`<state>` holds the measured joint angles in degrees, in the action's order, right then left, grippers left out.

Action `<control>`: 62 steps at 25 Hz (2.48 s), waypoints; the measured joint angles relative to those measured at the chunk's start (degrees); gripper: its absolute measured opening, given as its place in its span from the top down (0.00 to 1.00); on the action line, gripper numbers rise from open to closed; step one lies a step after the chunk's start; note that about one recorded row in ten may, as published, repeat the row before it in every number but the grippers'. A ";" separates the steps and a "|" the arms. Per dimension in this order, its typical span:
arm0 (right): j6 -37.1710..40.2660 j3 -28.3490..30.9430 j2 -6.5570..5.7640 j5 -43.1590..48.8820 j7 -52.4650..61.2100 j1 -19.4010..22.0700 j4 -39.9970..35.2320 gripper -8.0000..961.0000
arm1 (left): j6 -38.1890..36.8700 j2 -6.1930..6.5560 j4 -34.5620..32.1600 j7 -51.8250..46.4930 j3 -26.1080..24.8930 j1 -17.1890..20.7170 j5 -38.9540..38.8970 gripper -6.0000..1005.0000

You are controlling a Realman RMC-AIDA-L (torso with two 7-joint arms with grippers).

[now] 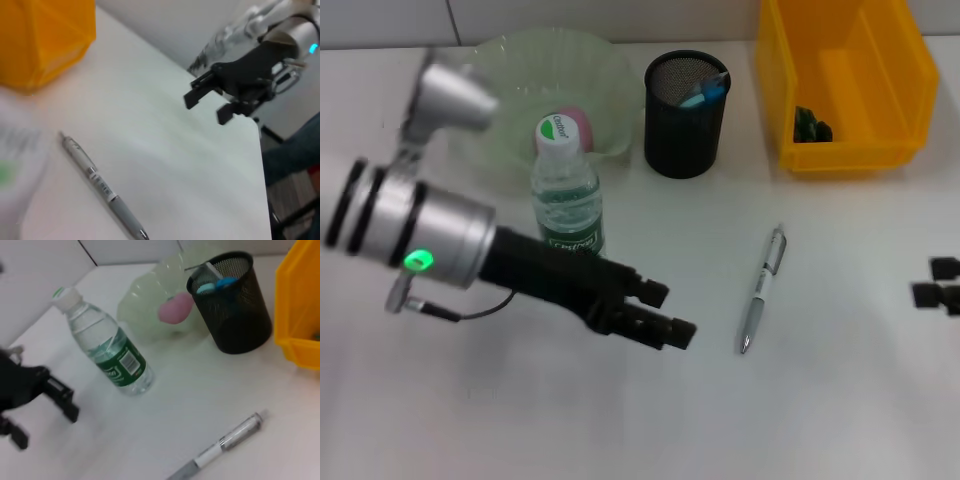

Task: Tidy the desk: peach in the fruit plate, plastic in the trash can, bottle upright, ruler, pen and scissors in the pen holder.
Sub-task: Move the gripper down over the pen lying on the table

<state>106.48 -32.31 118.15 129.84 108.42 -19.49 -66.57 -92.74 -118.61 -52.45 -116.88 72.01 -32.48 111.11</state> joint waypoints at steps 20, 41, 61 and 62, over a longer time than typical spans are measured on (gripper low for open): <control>0.62 19.42 -3.42 -0.04 -32.94 7.72 21.75 0.32 | 21.05 -0.57 -4.81 -36.00 26.68 -22.70 8.96 0.26; 8.09 18.88 -2.84 -0.52 -41.47 7.09 23.06 0.33 | 38.46 -0.57 -4.51 -46.23 45.98 -19.18 11.21 0.26; 7.26 18.86 -3.12 -0.23 -41.58 5.23 24.88 0.34 | 43.98 -0.57 -4.42 -46.26 51.16 -16.24 11.71 0.26; 7.25 18.86 -3.19 -0.22 -41.59 5.08 25.12 0.34 | 44.13 -0.57 -4.48 -46.19 51.38 -16.10 11.73 0.26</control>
<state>113.73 -13.44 114.96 129.62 66.84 -14.41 -41.46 -48.61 -119.18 -56.93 -163.07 123.39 -48.58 122.84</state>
